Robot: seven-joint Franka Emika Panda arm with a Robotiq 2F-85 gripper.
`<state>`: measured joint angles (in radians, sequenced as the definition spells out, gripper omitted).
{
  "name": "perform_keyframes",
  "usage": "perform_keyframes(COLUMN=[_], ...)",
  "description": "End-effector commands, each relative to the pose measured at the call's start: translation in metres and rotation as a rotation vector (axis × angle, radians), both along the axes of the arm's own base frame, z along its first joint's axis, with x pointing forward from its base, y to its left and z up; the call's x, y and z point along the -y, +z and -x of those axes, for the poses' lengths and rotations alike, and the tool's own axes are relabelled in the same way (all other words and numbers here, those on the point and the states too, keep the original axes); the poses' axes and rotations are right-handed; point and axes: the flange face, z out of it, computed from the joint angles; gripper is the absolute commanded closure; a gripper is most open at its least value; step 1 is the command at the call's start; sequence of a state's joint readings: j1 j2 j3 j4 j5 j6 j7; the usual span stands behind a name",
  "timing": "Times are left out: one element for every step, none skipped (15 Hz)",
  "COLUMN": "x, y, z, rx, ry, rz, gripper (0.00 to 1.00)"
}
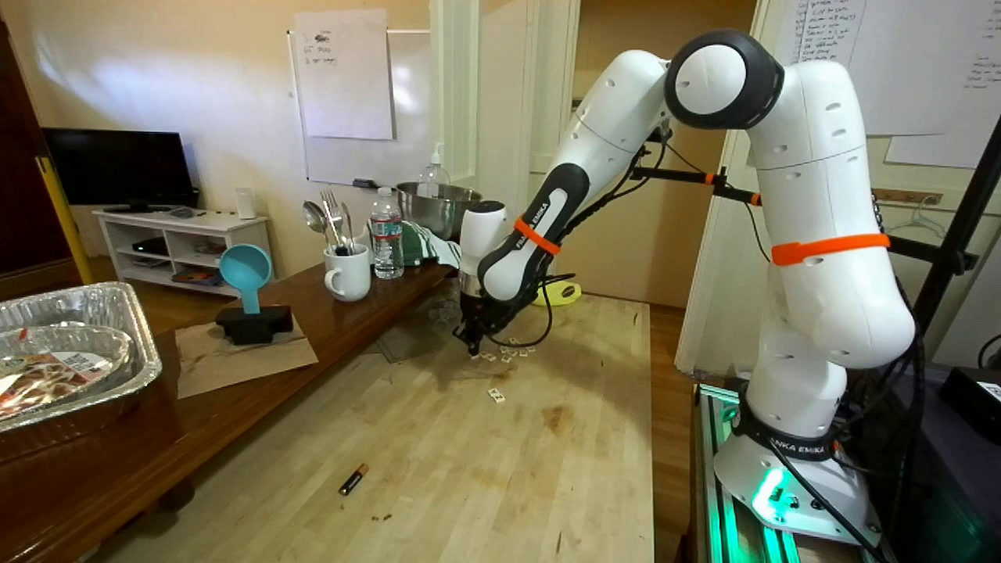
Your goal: Put three letter blocks in a line
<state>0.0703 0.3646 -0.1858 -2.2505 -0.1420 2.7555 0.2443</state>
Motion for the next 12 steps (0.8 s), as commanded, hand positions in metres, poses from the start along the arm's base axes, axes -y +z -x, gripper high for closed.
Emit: perform_keyframes(x=[-0.016, -0.019, -0.022, -0.024, -0.027, -0.029, -0.032, -0.035, -0.037, -0.039, -0.041, -0.043], y=[-0.023, -0.023, -0.023, -0.022, -0.022, -0.022, -0.022, -0.022, -0.022, -0.024, -0.026, -0.027], z=[0.029, 0.031, 0.033, 0.035, 0.037, 0.039, 0.041, 0.044, 0.046, 0.048, 0.05, 0.052], rx=[-0.118, -0.135, -0.142, -0.146, -0.154, -0.157, -0.158, -0.159, -0.163, -0.168, -0.168, -0.171], ry=[0.044, 0.054, 0.06, 0.064, 0.065, 0.066, 0.065, 0.06, 0.062, 0.076, 0.069, 0.064], rz=[-0.024, -0.032, -0.029, -0.03, -0.031, -0.032, -0.031, -0.031, -0.036, -0.041, -0.036, -0.032], gripper=[1.0, 1.0, 1.0, 1.0, 1.0, 1.0, 1.0, 1.0, 1.0, 1.0, 1.0, 1.0])
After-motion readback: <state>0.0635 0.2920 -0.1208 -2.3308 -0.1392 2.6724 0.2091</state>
